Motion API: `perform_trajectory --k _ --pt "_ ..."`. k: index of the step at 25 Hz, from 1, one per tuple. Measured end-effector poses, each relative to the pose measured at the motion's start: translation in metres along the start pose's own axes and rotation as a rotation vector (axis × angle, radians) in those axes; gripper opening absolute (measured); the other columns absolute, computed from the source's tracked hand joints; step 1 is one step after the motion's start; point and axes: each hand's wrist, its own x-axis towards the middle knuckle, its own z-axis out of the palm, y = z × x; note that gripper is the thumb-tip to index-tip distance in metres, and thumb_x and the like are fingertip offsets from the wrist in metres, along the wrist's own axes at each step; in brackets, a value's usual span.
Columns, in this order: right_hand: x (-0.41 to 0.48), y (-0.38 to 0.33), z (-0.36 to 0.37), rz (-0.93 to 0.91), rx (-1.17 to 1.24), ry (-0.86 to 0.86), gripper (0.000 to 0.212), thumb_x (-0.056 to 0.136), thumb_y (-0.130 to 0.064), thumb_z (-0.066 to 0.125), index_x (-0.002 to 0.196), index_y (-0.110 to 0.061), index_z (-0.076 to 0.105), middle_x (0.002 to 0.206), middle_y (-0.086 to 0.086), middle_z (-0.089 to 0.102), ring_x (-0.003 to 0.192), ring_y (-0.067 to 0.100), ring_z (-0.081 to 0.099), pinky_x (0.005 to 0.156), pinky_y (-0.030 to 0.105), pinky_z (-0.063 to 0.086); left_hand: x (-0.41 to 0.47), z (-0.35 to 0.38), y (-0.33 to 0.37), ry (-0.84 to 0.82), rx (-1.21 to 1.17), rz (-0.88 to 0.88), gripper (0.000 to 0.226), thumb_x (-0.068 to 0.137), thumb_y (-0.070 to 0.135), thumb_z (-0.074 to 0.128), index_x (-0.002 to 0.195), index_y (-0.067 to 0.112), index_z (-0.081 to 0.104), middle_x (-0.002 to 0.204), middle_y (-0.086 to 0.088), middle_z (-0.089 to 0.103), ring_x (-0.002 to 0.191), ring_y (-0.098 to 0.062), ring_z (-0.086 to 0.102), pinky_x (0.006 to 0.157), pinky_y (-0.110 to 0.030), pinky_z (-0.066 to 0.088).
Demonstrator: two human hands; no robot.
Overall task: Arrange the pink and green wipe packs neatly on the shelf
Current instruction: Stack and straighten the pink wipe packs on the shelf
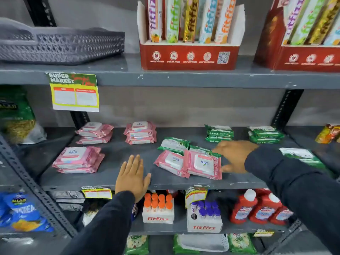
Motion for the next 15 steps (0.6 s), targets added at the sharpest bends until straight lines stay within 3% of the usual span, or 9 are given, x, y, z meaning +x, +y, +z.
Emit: perform_trajectory --k 3,8,15 --pt "0.025 -0.002 0.018 0.070 0.128 -0.006 0.071 0.082 -0.050 0.059 0.144 -0.028 0.031 0.146 -0.002 0.035 0.129 0.021 0.041 0.099 0.036 0.041 0.004 0.021 -0.010 -0.031 -0.057 -0.030 0.088 0.083 0.059 -0.001 0.147 0.005 0.026 0.158 -0.012 0.016 0.147 -0.027 0.005 0.118 -0.038 -0.002" --pt "0.041 -0.003 0.050 0.159 0.338 -0.008 0.083 0.081 -0.050 0.063 0.148 -0.031 0.018 0.154 -0.003 0.022 0.137 0.017 0.030 0.105 0.032 0.033 -0.002 0.032 -0.019 -0.115 -0.044 -0.029 0.089 0.093 0.059 0.001 0.126 -0.004 0.056 0.135 -0.020 0.054 0.128 -0.036 0.048 0.107 -0.052 0.033" --pt "0.053 0.006 0.082 0.147 0.411 -0.027 0.100 0.073 -0.057 0.068 0.150 -0.026 0.012 0.157 -0.007 0.010 0.138 0.014 0.027 0.110 0.028 0.030 -0.007 0.036 -0.041 -0.137 0.005 -0.004 0.088 0.091 0.067 0.013 0.124 -0.001 0.059 0.130 -0.017 0.060 0.121 -0.033 0.055 0.101 -0.051 0.041"
